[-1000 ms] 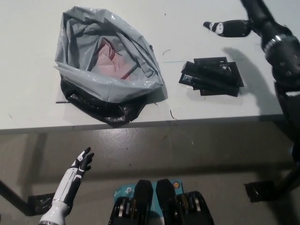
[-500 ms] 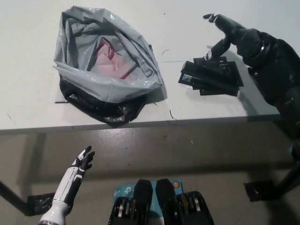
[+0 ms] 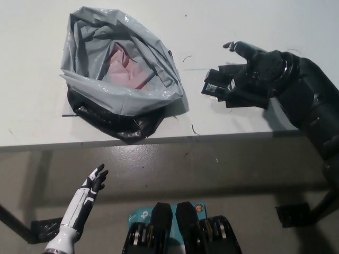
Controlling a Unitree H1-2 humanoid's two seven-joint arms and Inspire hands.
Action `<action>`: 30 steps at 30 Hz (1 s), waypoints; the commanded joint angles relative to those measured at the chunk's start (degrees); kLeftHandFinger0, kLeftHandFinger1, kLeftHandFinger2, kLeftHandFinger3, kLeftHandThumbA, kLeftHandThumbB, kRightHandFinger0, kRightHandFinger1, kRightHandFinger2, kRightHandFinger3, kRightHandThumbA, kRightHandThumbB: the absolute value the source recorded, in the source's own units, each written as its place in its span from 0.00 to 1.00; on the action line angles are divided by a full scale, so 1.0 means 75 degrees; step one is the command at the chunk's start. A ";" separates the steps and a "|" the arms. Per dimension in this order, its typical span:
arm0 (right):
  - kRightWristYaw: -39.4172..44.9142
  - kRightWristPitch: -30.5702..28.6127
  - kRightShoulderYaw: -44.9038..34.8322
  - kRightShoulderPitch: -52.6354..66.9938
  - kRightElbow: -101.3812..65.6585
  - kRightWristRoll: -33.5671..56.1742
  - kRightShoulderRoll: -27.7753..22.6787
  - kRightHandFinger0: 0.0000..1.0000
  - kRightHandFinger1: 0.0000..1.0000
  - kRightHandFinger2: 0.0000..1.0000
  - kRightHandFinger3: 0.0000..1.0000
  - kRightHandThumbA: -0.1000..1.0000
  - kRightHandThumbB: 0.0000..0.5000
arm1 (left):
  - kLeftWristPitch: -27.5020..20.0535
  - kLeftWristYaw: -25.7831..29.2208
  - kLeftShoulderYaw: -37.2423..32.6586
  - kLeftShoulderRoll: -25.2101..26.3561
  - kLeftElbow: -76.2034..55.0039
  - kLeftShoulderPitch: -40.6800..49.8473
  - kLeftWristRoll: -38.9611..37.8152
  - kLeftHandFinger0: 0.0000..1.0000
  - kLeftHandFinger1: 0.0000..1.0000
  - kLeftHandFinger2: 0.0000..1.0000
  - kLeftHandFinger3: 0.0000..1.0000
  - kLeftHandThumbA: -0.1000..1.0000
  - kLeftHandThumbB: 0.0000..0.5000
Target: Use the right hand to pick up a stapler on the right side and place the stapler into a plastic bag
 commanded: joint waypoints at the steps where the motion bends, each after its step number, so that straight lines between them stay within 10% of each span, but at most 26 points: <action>1: 0.0149 -0.0275 -0.0181 -0.0255 0.0054 0.0114 -0.0007 1.00 1.00 1.00 1.00 1.00 1.00 | -0.0315 -0.0071 0.0024 0.0077 -0.0248 -0.0010 0.0015 1.00 1.00 1.00 1.00 1.00 1.00; 12: -0.0053 -0.0315 -0.0083 -0.0100 0.0518 -0.0076 -0.0065 1.00 1.00 1.00 1.00 0.98 1.00 | -0.0258 -0.0102 0.0027 0.0077 -0.0255 -0.0034 0.0021 1.00 1.00 1.00 1.00 1.00 1.00; 15: -0.0428 -0.0435 -0.0018 -0.0028 0.0685 -0.0188 -0.0071 1.00 1.00 1.00 1.00 0.84 0.82 | -0.0246 -0.0122 0.0030 0.0076 -0.0282 -0.0019 0.0028 1.00 1.00 1.00 1.00 1.00 1.00; 17: -0.0824 -0.0436 -0.0166 0.0019 0.0766 -0.0090 -0.0052 0.98 1.00 0.98 1.00 0.52 0.47 | -0.0218 -0.0165 0.0046 0.0067 -0.0286 -0.0024 -0.0050 1.00 1.00 1.00 1.00 1.00 1.00; 18: -0.1057 -0.0475 -0.0225 0.0037 0.0813 -0.0056 -0.0038 0.80 0.89 0.91 1.00 0.43 0.49 | -0.0226 -0.0145 0.0044 0.0073 -0.0291 -0.0024 -0.0006 1.00 1.00 1.00 1.00 1.00 1.00; 20: -0.1665 -0.0805 -0.0278 0.0123 0.0825 -0.0070 -0.0054 0.14 0.32 0.43 0.47 0.11 0.44 | -0.0266 -0.0120 0.0058 0.0078 -0.0262 -0.0041 0.0017 1.00 1.00 1.00 1.00 1.00 1.00; 21: -0.1842 -0.0868 -0.0303 0.0135 0.0839 -0.0066 -0.0057 0.01 0.23 0.45 0.52 0.01 0.37 | -0.0279 -0.0111 0.0063 0.0083 -0.0249 -0.0044 0.0027 1.00 1.00 1.00 1.00 1.00 1.00; 25: -0.2221 -0.1166 -0.0433 0.0172 0.0847 0.0005 -0.0127 0.12 0.53 0.77 0.77 0.07 0.35 | -0.0312 -0.0112 0.0053 0.0087 -0.0192 -0.0034 0.0049 1.00 1.00 1.00 1.00 1.00 1.00; 30: -0.2451 -0.1301 -0.0526 0.0143 0.0857 0.0000 -0.0128 0.10 0.50 0.75 0.75 0.16 0.34 | -0.0420 -0.0104 0.0052 0.0072 -0.0109 -0.0026 0.0042 1.00 1.00 1.00 1.00 1.00 1.00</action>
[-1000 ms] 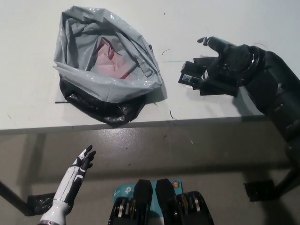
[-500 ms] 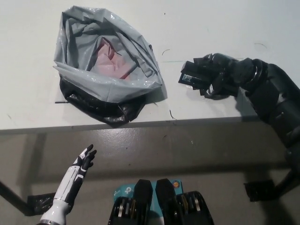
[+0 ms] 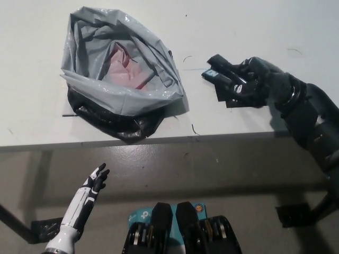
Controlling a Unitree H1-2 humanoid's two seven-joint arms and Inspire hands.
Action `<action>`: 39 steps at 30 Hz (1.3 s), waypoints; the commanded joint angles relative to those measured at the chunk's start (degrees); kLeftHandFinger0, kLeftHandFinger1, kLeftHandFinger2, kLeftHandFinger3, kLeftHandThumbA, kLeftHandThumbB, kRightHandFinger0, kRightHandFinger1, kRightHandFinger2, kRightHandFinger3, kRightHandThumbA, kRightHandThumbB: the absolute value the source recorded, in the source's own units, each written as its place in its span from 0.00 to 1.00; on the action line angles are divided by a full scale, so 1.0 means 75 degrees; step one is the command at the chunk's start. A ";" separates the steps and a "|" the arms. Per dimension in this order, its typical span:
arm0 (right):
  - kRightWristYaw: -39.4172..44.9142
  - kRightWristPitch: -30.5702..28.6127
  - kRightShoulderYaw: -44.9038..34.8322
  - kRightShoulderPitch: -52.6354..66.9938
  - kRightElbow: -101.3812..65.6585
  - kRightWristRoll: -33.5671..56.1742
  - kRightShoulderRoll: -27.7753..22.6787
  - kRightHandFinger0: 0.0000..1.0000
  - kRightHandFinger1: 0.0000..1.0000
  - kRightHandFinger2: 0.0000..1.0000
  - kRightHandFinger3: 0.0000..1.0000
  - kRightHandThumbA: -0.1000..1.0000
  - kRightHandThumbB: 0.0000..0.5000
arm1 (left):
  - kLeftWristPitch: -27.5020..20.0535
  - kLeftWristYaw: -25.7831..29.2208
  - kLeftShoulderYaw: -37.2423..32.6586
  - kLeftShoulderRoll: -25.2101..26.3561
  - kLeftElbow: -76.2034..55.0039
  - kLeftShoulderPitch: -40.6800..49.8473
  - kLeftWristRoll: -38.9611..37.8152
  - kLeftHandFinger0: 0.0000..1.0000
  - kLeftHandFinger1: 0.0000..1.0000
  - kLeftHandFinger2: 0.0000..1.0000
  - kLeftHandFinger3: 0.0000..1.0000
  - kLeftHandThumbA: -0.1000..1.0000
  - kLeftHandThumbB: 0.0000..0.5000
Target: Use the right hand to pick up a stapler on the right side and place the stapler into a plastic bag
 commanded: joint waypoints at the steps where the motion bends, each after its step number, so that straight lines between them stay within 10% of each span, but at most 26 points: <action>1: -0.0836 -0.0488 -0.0202 -0.0345 -0.0010 0.0039 -0.0128 0.09 0.50 0.74 0.74 0.16 0.34 | -0.0357 -0.0031 0.0048 0.0072 -0.0087 -0.0023 -0.0009 1.00 1.00 1.00 1.00 1.00 1.00; 15: -0.1028 -0.0792 -0.1015 -0.0859 -0.0843 0.0401 0.0240 0.00 0.36 0.64 0.67 0.09 0.30 | -0.0434 -0.0143 0.0043 0.0096 -0.0139 0.0074 -0.0139 1.00 1.00 1.00 1.00 1.00 1.00; 20: -0.0955 -0.0396 -0.0943 -0.1375 -0.1471 0.0157 0.0657 0.02 0.43 0.74 0.79 0.09 0.27 | -0.0425 -0.0162 0.0028 0.0055 -0.0102 0.0070 -0.0183 1.00 1.00 1.00 1.00 1.00 1.00; 39: -0.1628 -0.0825 -0.0084 -0.2304 -0.0932 -0.0541 0.2532 0.00 0.13 0.45 0.52 0.08 0.27 | -0.0547 -0.0160 -0.0071 0.0097 -0.0237 0.0169 0.0065 1.00 1.00 1.00 1.00 1.00 1.00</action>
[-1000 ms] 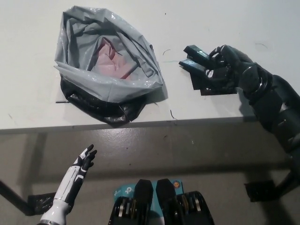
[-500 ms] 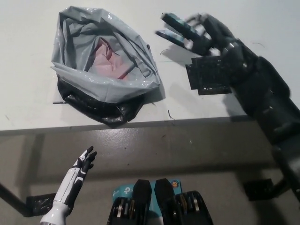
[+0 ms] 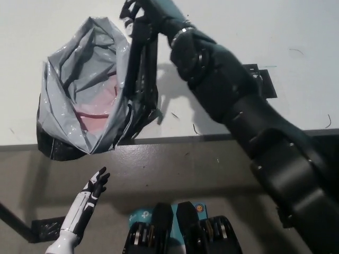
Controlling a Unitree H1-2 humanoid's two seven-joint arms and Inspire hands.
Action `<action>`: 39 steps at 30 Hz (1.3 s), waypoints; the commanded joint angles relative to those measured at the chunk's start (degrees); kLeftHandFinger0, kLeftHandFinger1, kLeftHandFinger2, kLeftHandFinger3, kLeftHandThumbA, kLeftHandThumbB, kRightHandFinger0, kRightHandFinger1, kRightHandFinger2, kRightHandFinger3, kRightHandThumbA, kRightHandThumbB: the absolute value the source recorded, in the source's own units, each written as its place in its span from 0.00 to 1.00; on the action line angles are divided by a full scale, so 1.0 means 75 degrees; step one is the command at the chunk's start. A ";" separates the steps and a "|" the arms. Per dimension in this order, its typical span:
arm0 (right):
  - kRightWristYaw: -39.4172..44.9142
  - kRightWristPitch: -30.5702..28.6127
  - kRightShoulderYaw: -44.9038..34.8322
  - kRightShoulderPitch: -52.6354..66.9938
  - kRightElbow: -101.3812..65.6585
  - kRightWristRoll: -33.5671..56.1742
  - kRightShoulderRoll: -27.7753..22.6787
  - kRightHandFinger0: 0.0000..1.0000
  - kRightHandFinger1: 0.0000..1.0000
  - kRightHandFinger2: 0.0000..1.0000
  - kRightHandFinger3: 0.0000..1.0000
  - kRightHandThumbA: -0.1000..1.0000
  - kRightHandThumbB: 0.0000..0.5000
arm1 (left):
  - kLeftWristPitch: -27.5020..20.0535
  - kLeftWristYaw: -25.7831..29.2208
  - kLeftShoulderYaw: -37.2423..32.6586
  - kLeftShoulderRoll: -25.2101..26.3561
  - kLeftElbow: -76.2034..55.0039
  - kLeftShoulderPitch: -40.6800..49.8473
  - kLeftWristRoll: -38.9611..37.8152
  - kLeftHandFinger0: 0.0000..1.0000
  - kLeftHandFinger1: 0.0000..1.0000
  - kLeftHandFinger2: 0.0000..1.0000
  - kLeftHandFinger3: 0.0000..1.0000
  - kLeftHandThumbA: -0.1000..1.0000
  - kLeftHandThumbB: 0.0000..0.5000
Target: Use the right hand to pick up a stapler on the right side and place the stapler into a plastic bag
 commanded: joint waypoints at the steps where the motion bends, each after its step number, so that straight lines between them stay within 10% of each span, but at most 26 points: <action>1: -0.0661 -0.0435 0.0149 -0.0730 0.0139 -0.0242 0.0297 0.00 0.13 0.46 0.52 0.06 0.27 | -0.0311 -0.0109 -0.0049 0.0095 -0.0206 -0.0006 0.0055 1.00 1.00 1.00 1.00 1.00 1.00; 18: -0.1198 -0.0560 0.0513 -0.1377 0.0911 -0.0553 0.0342 0.00 0.20 0.62 0.70 0.07 0.19 | -0.0312 -0.0105 -0.0091 0.0107 -0.0388 0.0182 0.0168 1.00 1.00 1.00 1.00 1.00 1.00; 39: -0.1376 -0.0644 0.0327 -0.3992 0.0900 -0.0410 0.0310 0.00 0.02 0.46 0.70 0.00 0.26 | 0.0010 -0.0145 -0.0134 0.0013 -0.0828 0.0363 0.0060 1.00 1.00 1.00 1.00 1.00 1.00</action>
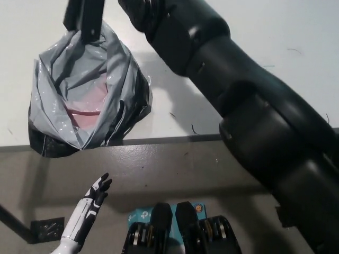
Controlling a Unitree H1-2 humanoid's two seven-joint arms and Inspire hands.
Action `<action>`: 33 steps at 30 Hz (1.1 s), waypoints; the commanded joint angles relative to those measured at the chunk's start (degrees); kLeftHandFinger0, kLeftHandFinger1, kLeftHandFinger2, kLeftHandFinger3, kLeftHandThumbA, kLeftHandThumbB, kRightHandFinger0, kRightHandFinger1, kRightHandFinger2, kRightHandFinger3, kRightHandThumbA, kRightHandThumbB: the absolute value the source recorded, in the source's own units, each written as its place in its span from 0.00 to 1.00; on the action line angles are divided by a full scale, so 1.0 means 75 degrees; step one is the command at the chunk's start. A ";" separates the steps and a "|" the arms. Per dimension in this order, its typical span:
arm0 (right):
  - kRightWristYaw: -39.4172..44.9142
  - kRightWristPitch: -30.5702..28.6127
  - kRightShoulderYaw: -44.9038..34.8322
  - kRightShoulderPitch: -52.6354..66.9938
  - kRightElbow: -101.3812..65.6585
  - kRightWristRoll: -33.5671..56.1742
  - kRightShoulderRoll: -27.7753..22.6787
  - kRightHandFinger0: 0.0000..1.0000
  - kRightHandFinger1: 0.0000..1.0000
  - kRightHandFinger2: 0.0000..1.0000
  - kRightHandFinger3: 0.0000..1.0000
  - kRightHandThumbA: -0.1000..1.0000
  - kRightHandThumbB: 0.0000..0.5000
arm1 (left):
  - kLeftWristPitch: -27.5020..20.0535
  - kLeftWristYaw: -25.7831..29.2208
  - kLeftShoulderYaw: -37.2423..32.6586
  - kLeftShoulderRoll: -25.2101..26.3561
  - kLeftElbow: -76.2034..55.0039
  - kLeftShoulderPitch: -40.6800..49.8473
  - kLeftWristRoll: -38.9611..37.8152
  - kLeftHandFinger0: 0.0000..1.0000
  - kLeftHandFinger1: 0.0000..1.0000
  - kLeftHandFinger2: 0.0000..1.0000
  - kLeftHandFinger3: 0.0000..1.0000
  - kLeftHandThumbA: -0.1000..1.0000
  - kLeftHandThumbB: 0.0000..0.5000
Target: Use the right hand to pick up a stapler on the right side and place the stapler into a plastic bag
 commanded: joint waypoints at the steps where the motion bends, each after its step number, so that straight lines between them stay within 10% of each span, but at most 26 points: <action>1: -0.0549 -0.0362 -0.0165 -0.1412 -0.0232 0.0030 -0.0062 0.00 0.02 0.48 0.69 0.00 0.33 | 0.0016 -0.0151 -0.0053 0.0019 -0.0467 0.0057 -0.0059 1.00 1.00 1.00 1.00 1.00 1.00; 4: -0.0762 -0.0488 -0.0134 -0.1227 -0.0245 0.0001 0.0040 0.00 0.00 0.48 0.53 0.00 0.37 | 0.0056 -0.0162 -0.0101 -0.0015 -0.0522 0.0089 -0.0033 1.00 1.00 1.00 1.00 1.00 1.00; 7: -0.1004 -0.0450 -0.0090 -0.0698 -0.0164 -0.0009 0.0430 0.00 0.04 0.50 0.52 0.00 0.24 | -0.0001 -0.0190 -0.0180 -0.0068 -0.0558 0.0137 -0.0037 1.00 1.00 1.00 1.00 1.00 1.00; 10: -0.1095 -0.0526 -0.0021 -0.0310 0.0046 -0.0023 0.0653 0.01 0.13 0.57 0.66 0.01 0.33 | 0.0027 -0.0227 -0.0235 -0.0096 -0.0585 0.0146 -0.0071 1.00 1.00 1.00 1.00 1.00 1.00; 16: -0.0941 -0.0437 0.0239 0.0700 0.0561 -0.0190 0.1121 0.00 0.01 0.28 0.31 0.11 0.27 | 0.0136 -0.0357 -0.0331 -0.0119 -0.0713 0.0094 -0.0231 1.00 1.00 1.00 1.00 1.00 1.00; 18: -0.0528 -0.0208 0.0252 0.1049 0.0686 -0.0110 0.1230 0.08 0.14 0.37 0.42 0.28 0.35 | 0.0124 -0.0370 -0.0394 -0.0093 -0.0726 0.0058 -0.0142 1.00 1.00 1.00 1.00 1.00 1.00; 19: -0.0234 -0.0027 0.0225 0.1090 0.0724 -0.0049 0.1258 0.30 0.41 0.67 0.69 0.41 0.42 | 0.0143 -0.0375 -0.0404 -0.0096 -0.0746 0.0058 -0.0138 1.00 1.00 1.00 1.00 1.00 1.00; 21: 0.0164 0.0219 0.0198 0.1136 0.0770 0.0028 0.1286 0.40 0.51 0.74 0.81 0.49 0.43 | 0.0176 -0.0387 -0.0414 -0.0104 -0.0773 0.0054 -0.0133 1.00 1.00 1.00 1.00 1.00 1.00; 22: 0.0804 0.0327 0.0172 0.1290 0.0808 0.0101 0.1291 1.00 1.00 1.00 1.00 0.67 0.72 | 0.0213 -0.0400 -0.0427 -0.0107 -0.0824 0.0046 -0.0127 1.00 1.00 1.00 1.00 1.00 1.00; 33: 0.1424 0.0444 0.0380 0.1494 0.0691 -0.0054 0.0905 1.00 1.00 1.00 1.00 0.83 0.65 | 0.0192 -0.0370 -0.0460 0.0015 -0.0904 0.0060 0.0130 1.00 1.00 1.00 1.00 1.00 1.00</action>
